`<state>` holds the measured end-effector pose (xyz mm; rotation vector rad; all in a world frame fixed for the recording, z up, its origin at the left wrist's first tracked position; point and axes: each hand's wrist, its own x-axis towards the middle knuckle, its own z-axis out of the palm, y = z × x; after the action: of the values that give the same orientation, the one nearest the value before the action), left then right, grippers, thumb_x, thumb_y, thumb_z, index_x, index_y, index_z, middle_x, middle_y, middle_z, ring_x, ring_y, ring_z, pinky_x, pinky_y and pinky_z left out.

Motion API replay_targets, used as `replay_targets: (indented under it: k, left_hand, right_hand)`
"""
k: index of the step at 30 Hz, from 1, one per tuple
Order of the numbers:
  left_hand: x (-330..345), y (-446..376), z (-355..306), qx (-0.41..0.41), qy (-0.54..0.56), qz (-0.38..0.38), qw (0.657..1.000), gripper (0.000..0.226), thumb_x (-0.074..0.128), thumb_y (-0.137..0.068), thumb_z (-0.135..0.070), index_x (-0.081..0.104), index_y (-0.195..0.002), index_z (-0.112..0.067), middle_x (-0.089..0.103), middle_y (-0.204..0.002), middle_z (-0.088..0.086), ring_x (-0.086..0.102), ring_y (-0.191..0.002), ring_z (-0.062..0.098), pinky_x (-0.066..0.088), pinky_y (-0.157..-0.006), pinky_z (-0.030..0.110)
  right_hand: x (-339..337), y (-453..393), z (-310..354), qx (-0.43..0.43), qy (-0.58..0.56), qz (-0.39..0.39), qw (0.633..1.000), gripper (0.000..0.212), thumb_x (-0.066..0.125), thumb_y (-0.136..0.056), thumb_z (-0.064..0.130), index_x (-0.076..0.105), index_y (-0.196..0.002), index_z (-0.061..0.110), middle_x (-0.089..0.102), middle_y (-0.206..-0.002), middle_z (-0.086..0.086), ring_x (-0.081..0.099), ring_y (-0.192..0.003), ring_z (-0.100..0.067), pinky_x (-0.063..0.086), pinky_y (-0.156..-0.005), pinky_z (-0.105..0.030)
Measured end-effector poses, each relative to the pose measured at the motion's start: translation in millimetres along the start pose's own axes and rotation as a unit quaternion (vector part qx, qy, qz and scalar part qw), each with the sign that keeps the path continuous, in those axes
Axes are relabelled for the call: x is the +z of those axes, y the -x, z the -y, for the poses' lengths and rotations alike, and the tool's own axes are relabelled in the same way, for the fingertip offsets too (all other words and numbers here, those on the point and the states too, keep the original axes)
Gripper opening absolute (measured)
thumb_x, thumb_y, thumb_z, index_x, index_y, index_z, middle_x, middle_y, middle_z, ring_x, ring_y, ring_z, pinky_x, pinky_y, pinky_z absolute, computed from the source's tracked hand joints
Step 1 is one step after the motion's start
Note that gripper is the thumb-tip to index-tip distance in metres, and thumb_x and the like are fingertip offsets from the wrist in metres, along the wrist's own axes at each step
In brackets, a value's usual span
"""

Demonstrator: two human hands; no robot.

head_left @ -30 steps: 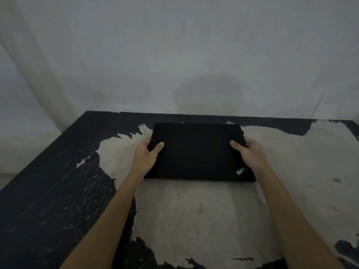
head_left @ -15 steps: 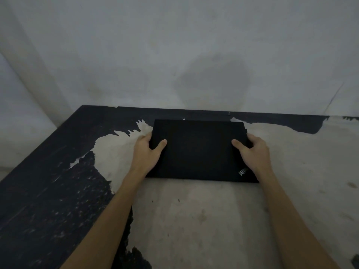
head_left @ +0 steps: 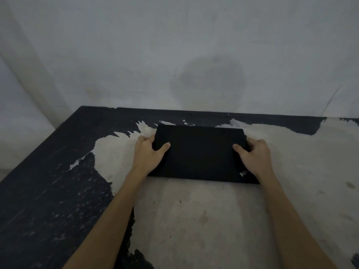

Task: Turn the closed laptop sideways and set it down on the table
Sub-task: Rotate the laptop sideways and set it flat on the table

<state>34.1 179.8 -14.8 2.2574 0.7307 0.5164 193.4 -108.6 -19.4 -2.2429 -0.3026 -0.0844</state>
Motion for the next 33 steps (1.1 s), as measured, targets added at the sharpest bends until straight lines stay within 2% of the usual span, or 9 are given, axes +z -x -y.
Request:
replay_targets:
  k: [3,6,8,10,13,16,22,28,33]
  left_hand:
    - [-2,7,0,0.013,0.016,0.004,1.0,0.054,0.072,-0.09,-0.044,0.062,-0.136,-0.018,0.048,-0.117,0.004,0.051,-0.117,0.022,0.043,-0.102,0.031]
    - [-4,27,5,0.091,0.022,0.009,0.996,0.069,0.073,-0.091,-0.039,0.047,-0.152,-0.019,0.042,-0.135,0.0,0.042,-0.129,0.013,0.034,-0.109,0.025]
    - [-5,43,6,0.199,-0.049,0.026,0.978,0.069,0.067,-0.092,-0.05,0.048,-0.153,-0.023,0.042,-0.152,0.006,0.039,-0.141,0.02,0.03,-0.117,0.031]
    - [-6,51,4,0.255,-0.146,0.081,0.952,0.073,0.049,-0.09,-0.07,0.047,-0.153,-0.034,0.035,-0.164,0.005,0.026,-0.154,0.023,0.022,-0.124,0.041]
    - [-9,50,3,0.249,-0.205,0.142,0.936,0.083,0.033,-0.083,-0.087,0.034,-0.156,-0.047,0.019,-0.172,-0.002,0.006,-0.159,0.018,0.003,-0.127,0.043]
    - [-10,50,3,0.244,-0.214,0.153,0.933,0.088,0.03,-0.079,-0.092,0.029,-0.156,-0.05,0.014,-0.173,-0.004,0.002,-0.159,0.016,-0.003,-0.126,0.04]
    - [-7,44,5,0.246,-0.2,0.159,0.935,0.089,0.03,-0.076,-0.095,0.031,-0.154,-0.052,0.016,-0.172,-0.006,0.004,-0.159,0.014,-0.005,-0.125,0.037]
    - [-5,36,0,0.246,-0.197,0.161,0.935,0.093,0.029,-0.072,-0.097,0.033,-0.153,-0.052,0.019,-0.171,-0.005,0.007,-0.159,0.016,0.001,-0.126,0.043]
    - [-2,25,-9,0.25,-0.208,0.176,0.929,0.093,0.03,-0.075,-0.095,0.031,-0.155,-0.049,0.017,-0.172,-0.003,0.006,-0.159,0.018,-0.001,-0.127,0.047]
  right_hand:
    - [-4,7,6,-0.006,0.038,0.009,0.999,0.043,0.073,-0.089,0.038,0.068,-0.122,0.01,0.059,-0.12,-0.019,0.054,-0.098,-0.021,0.041,-0.083,-0.03]
    - [-6,24,17,-0.055,0.12,0.005,0.991,0.072,0.075,-0.087,0.046,0.052,-0.145,0.01,0.05,-0.142,-0.018,0.05,-0.125,-0.032,0.043,-0.101,-0.042]
    - [-1,42,28,-0.124,0.154,0.031,0.98,0.081,0.071,-0.084,0.059,0.047,-0.15,0.017,0.044,-0.153,-0.013,0.041,-0.138,-0.033,0.038,-0.111,-0.046]
    - [10,59,41,-0.175,0.176,0.113,0.962,0.088,0.056,-0.083,0.076,0.041,-0.154,0.027,0.034,-0.163,-0.006,0.031,-0.149,-0.028,0.028,-0.119,-0.047]
    - [25,70,48,-0.225,0.24,0.189,0.925,0.103,0.033,-0.074,0.095,0.029,-0.158,0.036,0.02,-0.171,0.0,0.013,-0.156,-0.021,0.005,-0.123,-0.042]
    - [25,69,45,-0.233,0.254,0.194,0.918,0.113,0.024,-0.066,0.102,0.023,-0.16,0.039,0.014,-0.172,0.003,0.007,-0.157,-0.016,-0.002,-0.122,-0.037]
    - [21,64,42,-0.238,0.248,0.175,0.922,0.12,0.031,-0.061,0.104,0.029,-0.159,0.035,0.023,-0.17,0.007,0.014,-0.156,-0.014,0.003,-0.122,-0.035]
    - [18,57,46,-0.231,0.252,0.169,0.925,0.124,0.036,-0.058,0.105,0.037,-0.157,0.03,0.031,-0.167,0.006,0.023,-0.154,-0.015,0.014,-0.123,-0.039]
    - [11,51,55,-0.209,0.254,0.174,0.928,0.127,0.035,-0.055,0.105,0.037,-0.157,0.029,0.031,-0.167,0.006,0.023,-0.154,-0.016,0.017,-0.123,-0.041]
